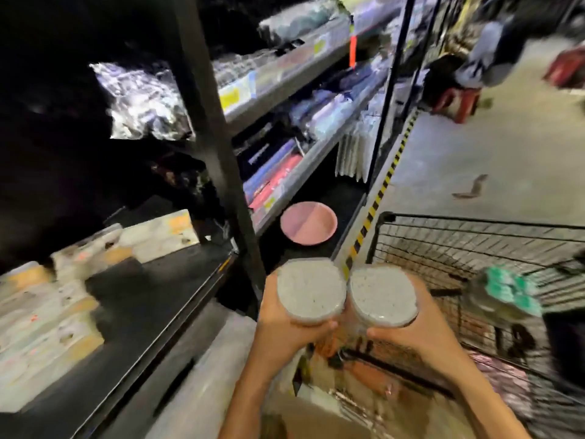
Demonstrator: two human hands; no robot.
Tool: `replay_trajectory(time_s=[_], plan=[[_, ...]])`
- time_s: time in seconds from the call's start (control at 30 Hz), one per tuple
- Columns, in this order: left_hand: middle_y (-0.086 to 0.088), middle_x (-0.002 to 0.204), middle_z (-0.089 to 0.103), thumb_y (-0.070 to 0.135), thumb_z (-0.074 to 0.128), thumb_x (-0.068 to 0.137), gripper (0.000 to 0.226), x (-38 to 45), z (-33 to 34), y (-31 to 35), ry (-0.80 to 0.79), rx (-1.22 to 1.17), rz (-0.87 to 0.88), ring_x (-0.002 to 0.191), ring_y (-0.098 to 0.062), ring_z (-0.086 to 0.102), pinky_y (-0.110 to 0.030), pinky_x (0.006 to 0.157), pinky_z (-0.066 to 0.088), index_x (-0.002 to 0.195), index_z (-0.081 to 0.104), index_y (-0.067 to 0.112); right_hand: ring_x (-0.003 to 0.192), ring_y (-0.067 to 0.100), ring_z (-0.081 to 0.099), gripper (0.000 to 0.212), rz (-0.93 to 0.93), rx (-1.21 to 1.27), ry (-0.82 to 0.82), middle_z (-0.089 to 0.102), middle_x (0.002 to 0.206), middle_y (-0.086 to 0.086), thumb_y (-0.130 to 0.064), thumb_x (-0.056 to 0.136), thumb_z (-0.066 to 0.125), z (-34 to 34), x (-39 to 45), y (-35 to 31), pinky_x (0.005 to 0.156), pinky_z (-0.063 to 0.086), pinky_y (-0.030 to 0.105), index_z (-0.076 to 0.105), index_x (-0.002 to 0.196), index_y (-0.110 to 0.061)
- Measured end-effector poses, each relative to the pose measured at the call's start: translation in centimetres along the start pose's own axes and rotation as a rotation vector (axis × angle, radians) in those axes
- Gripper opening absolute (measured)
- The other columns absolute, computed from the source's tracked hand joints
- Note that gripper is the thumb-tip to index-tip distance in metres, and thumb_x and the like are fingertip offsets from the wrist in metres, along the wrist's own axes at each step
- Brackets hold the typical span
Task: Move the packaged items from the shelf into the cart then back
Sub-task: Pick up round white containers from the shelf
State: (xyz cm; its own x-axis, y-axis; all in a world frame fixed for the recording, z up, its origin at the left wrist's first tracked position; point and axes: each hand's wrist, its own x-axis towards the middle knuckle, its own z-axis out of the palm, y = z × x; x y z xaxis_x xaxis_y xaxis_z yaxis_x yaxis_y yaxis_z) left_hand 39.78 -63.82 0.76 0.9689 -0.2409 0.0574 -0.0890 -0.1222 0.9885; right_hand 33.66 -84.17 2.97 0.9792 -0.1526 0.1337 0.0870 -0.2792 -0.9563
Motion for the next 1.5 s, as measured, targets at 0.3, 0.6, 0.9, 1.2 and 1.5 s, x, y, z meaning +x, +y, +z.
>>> replay_trajectory(time_s=[0.3, 0.6, 0.9, 1.2, 1.5], plan=[[0.01, 0.127, 0.049, -0.001, 0.091, 0.05, 0.093, 7.2, 13.2, -1.6, -0.242, 0.006, -0.007, 0.114, 0.012, 0.047, -0.005, 0.085, 0.043, 0.123, 0.04, 0.027, 0.105, -0.012, 0.056, 0.089, 0.145, -0.016, 0.323, 0.061, 0.111, -0.032, -0.044, 0.031, 0.086, -12.2, -0.4, 7.3, 0.085, 0.044, 0.007, 0.051, 0.112, -0.032], [0.013, 0.126, 0.046, 0.019, 0.094, 0.047, 0.101, 16.9, 22.3, -8.4, -0.404, 0.088, -0.098, 0.119, -0.003, 0.047, -0.026, 0.099, 0.047, 0.129, 0.036, 0.026, 0.098, -0.015, 0.056, 0.077, 0.285, -0.023, 0.454, 0.061, 0.104, -0.036, -0.041, 0.034, 0.082, -16.2, 4.6, 13.4, 0.075, 0.045, 0.002, 0.053, 0.105, -0.03], [0.004, 0.127, 0.034, 0.019, 0.092, 0.05, 0.098, 25.4, 30.9, -17.0, -0.457, 0.249, -0.25, 0.115, -0.006, 0.034, -0.023, 0.102, 0.031, 0.133, 0.039, 0.019, 0.101, -0.013, 0.054, 0.083, 0.416, -0.033, 0.486, 0.059, 0.106, -0.036, -0.045, 0.034, 0.083, -18.9, 10.6, 22.2, 0.079, 0.044, 0.015, 0.052, 0.111, -0.034], [0.001, 0.125, 0.056, 0.024, 0.095, 0.042, 0.099, 30.2, 36.1, -27.1, -0.321, 0.359, -0.378, 0.121, -0.017, 0.051, -0.042, 0.103, 0.045, 0.128, 0.048, 0.018, 0.111, 0.001, 0.056, 0.093, 0.471, 0.031, 0.435, 0.061, 0.117, -0.011, -0.042, 0.039, 0.088, -20.0, 15.1, 32.2, 0.089, 0.049, 0.017, 0.053, 0.123, -0.023], [-0.018, 0.125, 0.055, 0.002, 0.093, 0.044, 0.092, 31.9, 38.4, -32.7, -0.194, 0.357, -0.407, 0.118, -0.024, 0.051, -0.011, 0.096, 0.036, 0.125, 0.049, -0.003, 0.105, -0.01, 0.056, 0.079, 0.479, 0.08, 0.342, 0.06, 0.113, -0.029, -0.024, 0.047, 0.088, -20.2, 19.3, 41.7, 0.085, 0.047, 0.008, 0.053, 0.117, -0.021]])
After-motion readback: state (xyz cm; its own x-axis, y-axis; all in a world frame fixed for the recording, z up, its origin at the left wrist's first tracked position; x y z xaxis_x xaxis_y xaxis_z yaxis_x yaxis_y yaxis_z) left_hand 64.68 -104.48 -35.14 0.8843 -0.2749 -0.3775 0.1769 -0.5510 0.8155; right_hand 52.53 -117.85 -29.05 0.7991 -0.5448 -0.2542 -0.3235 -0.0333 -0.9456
